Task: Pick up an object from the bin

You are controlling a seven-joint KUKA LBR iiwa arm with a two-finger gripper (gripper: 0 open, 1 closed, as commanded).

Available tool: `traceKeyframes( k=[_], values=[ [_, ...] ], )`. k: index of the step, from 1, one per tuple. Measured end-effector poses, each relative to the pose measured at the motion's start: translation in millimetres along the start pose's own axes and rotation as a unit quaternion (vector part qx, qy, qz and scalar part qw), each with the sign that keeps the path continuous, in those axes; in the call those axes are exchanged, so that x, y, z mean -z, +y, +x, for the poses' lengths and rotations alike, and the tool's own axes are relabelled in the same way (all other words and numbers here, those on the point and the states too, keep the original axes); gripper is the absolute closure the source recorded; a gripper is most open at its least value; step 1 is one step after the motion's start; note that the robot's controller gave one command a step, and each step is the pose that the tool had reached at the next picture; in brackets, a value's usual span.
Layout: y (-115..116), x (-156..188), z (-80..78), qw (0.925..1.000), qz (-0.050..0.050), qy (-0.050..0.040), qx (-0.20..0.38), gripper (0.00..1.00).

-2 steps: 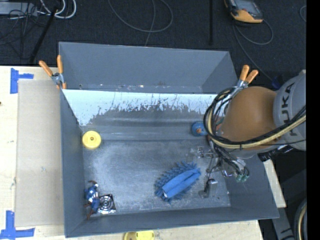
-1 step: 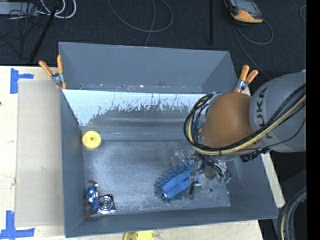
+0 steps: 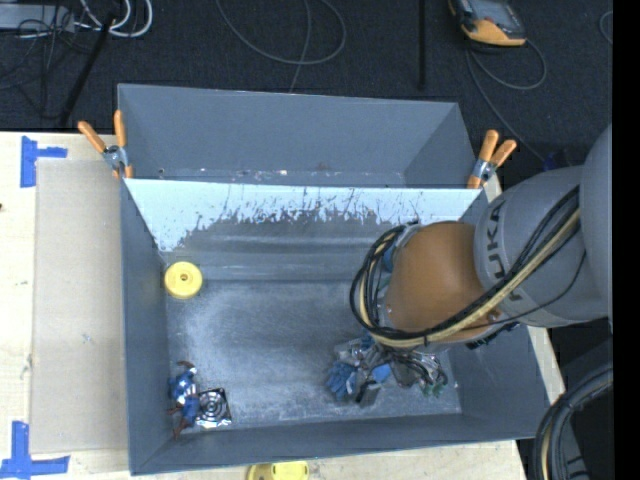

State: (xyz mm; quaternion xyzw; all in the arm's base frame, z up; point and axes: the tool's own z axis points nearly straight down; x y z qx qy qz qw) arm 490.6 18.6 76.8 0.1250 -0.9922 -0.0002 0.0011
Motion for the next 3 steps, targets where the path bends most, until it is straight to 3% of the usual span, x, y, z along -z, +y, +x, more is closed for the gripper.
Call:
traceKeyframes(
  k=[1,2,3],
  values=[
    [0,0,0.0,1.0,0.0,0.0,0.0,1.0],
    [9,170,-9.9,1.0,0.001,-0.0036,0.004,1.0],
    [9,169,-9.1,1.0,0.0,-0.0016,0.004,0.0]
  ],
)
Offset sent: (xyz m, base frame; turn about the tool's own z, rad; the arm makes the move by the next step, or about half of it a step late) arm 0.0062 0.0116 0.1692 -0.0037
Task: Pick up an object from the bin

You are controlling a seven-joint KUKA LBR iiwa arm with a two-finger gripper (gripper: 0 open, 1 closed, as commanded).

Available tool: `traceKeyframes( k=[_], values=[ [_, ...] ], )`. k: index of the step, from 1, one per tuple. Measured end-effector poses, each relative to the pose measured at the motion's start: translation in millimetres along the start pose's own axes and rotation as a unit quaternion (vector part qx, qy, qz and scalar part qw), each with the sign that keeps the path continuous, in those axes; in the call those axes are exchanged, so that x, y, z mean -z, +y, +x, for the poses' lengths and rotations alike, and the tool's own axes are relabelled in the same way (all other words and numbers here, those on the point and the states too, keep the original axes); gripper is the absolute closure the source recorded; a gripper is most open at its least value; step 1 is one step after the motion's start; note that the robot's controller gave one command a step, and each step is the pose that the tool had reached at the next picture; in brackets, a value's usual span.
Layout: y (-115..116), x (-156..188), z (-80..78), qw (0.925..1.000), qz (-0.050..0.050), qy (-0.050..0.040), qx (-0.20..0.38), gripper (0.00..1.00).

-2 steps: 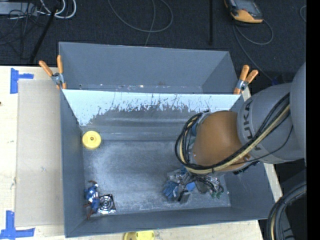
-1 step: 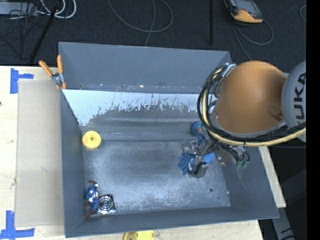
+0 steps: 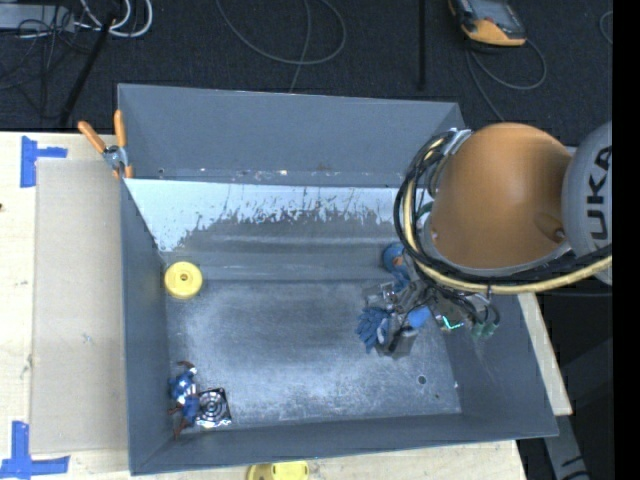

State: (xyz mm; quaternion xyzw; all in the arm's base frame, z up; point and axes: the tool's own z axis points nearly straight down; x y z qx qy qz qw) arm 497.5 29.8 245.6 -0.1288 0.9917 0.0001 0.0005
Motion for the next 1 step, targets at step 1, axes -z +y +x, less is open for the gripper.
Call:
traceKeyframes(
  k=[1],
  values=[
    [0.3,-0.2,0.1,1.0,0.0,0.0003,0.001,0.0]
  ],
)
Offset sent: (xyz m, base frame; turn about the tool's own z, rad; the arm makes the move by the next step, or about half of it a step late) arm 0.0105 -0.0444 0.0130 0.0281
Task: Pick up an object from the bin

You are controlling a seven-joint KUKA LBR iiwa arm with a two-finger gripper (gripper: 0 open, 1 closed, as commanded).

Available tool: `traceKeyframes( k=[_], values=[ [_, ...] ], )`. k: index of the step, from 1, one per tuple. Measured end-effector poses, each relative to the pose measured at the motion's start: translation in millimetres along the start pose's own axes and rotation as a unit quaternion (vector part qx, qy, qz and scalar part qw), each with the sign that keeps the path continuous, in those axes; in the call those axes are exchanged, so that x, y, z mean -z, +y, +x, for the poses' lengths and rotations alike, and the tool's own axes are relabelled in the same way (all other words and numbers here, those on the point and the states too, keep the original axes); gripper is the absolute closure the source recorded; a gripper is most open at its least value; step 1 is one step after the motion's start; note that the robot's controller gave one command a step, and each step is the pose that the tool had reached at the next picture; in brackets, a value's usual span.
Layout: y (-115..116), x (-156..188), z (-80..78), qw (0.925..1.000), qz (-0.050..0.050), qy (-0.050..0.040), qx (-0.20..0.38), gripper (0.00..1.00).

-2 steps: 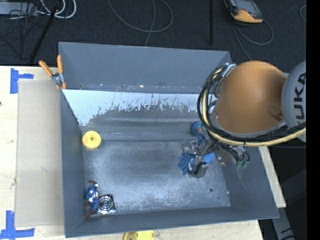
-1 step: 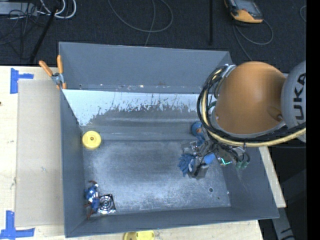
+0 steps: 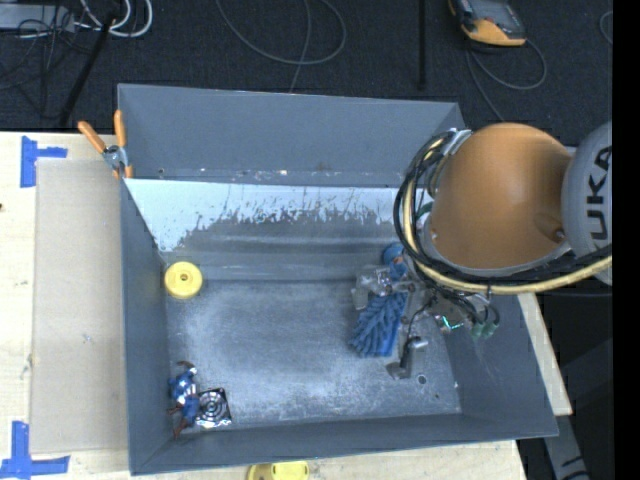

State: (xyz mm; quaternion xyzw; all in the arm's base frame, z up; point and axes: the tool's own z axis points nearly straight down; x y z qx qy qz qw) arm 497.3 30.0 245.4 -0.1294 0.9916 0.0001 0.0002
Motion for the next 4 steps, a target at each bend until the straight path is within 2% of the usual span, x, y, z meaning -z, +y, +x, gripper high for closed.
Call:
traceKeyframes(
  k=[1,2,3,4],
  values=[
    [-29,8,0.1,1.0,0.0,-0.0001,-0.01,0.0],
    [-44,-17,-21.5,0.9997,0.001,-0.0028,0.023,0.0],
    [-54,-51,-21.0,0.9983,0.0,0.0003,0.057,0.0],
    [-58,-79,-37.4,0.9969,0.0,0.0,0.078,0.0]
  ],
)
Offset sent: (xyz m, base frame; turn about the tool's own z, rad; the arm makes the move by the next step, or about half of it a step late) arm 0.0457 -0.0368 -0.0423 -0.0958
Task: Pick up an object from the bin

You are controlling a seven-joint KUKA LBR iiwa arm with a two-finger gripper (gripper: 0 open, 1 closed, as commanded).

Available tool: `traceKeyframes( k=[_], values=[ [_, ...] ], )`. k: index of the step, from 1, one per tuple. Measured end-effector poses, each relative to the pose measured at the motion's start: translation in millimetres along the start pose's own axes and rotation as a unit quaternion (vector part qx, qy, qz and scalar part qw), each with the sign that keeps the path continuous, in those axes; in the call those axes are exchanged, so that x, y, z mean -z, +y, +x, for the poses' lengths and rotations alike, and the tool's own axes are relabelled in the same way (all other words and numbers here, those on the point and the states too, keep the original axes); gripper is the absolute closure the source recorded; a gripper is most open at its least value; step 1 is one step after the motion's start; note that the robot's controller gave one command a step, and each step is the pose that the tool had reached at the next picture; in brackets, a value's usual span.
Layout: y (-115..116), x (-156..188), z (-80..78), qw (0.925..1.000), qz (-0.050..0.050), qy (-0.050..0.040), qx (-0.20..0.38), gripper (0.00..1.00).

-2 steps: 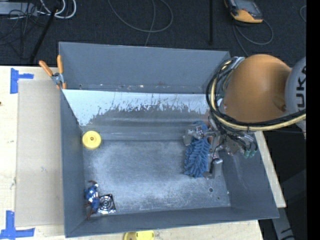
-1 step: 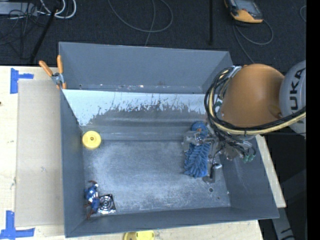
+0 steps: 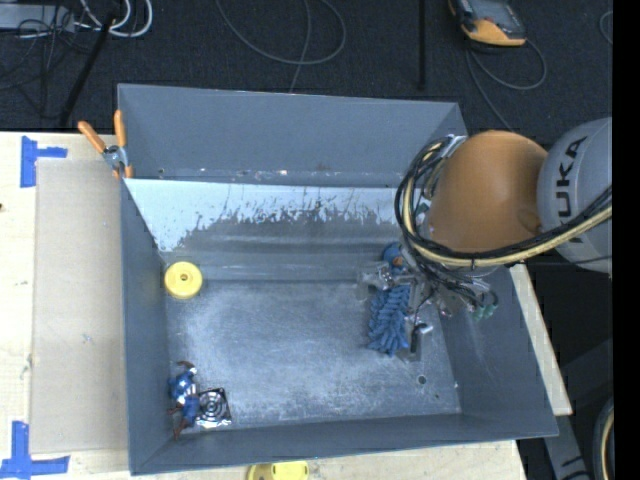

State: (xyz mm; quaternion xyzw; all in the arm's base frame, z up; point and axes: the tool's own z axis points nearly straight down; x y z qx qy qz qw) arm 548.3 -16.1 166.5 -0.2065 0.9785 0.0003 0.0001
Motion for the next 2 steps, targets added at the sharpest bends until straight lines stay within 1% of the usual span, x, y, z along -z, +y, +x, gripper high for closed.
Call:
traceKeyframes(
  k=[1,2],
  values=[
    [-1,-5,-2.0,1.0,0.0,0.0005,0.004,0.0],
    [-5,-46,-6.9,0.9996,0.002,-0.0037,0.029,0.0]
  ],
)
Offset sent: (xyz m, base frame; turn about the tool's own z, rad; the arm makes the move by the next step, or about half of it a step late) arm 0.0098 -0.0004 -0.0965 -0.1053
